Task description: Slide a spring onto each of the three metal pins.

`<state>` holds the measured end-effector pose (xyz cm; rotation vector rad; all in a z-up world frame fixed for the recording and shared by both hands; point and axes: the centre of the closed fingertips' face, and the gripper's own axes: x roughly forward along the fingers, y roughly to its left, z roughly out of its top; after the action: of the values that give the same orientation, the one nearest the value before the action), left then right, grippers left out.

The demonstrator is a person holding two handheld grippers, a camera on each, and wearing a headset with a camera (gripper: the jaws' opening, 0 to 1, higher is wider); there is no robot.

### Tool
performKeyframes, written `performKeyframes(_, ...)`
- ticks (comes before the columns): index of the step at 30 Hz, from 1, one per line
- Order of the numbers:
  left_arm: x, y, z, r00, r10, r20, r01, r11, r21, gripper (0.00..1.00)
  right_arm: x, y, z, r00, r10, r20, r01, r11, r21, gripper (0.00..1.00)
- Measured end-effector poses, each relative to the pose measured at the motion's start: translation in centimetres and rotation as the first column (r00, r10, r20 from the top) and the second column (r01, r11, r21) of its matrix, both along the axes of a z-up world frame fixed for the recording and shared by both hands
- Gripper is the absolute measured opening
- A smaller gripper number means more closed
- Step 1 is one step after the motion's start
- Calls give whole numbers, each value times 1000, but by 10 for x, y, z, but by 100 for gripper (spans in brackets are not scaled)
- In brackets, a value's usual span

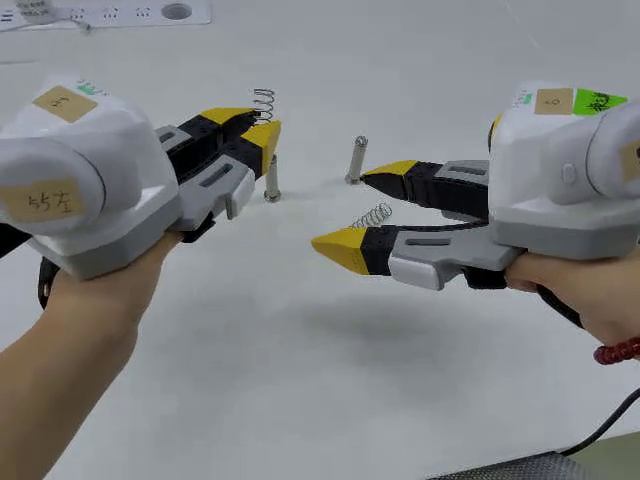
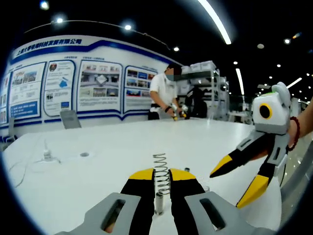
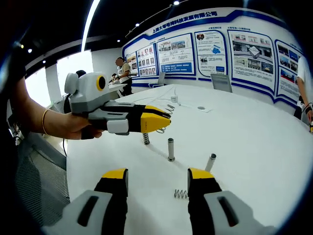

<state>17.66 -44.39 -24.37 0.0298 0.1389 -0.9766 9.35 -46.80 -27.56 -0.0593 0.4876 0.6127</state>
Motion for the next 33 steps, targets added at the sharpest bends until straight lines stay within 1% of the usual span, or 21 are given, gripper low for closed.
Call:
performKeyframes(2,2,-2,0,1000,1,4,-1,1000,-1,10,0,-2,0,1000,-7,0,7,1000,5,50)
performKeyframes(5,5,-5,-1,1000,0,30,-1,1000,10,10,2,-8,0,1000,-24,-3,24,999,23,50)
performKeyframes(10,7,-8,-4,999,-6,54,5,1000,22,10,4,-10,1,999,-43,-4,43,999,33,50)
performKeyframes(12,7,-9,-6,998,-10,61,8,999,33,10,5,-11,1,999,-47,-5,47,998,37,49)
performKeyframes(14,7,-10,-8,997,-10,79,6,999,48,10,6,-11,1,999,-53,-7,54,998,43,49)
performKeyframes(16,7,-10,-8,997,-7,81,3,999,44,10,6,-11,0,998,-56,-9,57,997,47,49)
performKeyframes(17,7,-11,-9,997,-9,75,5,999,44,10,6,-12,0,998,-58,-10,58,997,48,49)
performKeyframes(22,9,-11,-12,997,2,75,-6,999,47,10,6,-12,0,998,-66,-15,66,996,57,49)
performKeyframes(26,12,-11,-15,998,5,69,-8,999,47,10,6,-13,1,997,-73,-17,74,995,67,49)
performKeyframes(31,12,-11,-20,998,7,63,-11,998,58,10,6,-14,1,997,-76,-18,77,995,69,48)
performKeyframes(33,12,-11,-21,998,9,55,-12,999,52,10,7,-13,1,997,-77,-19,78,995,68,48)
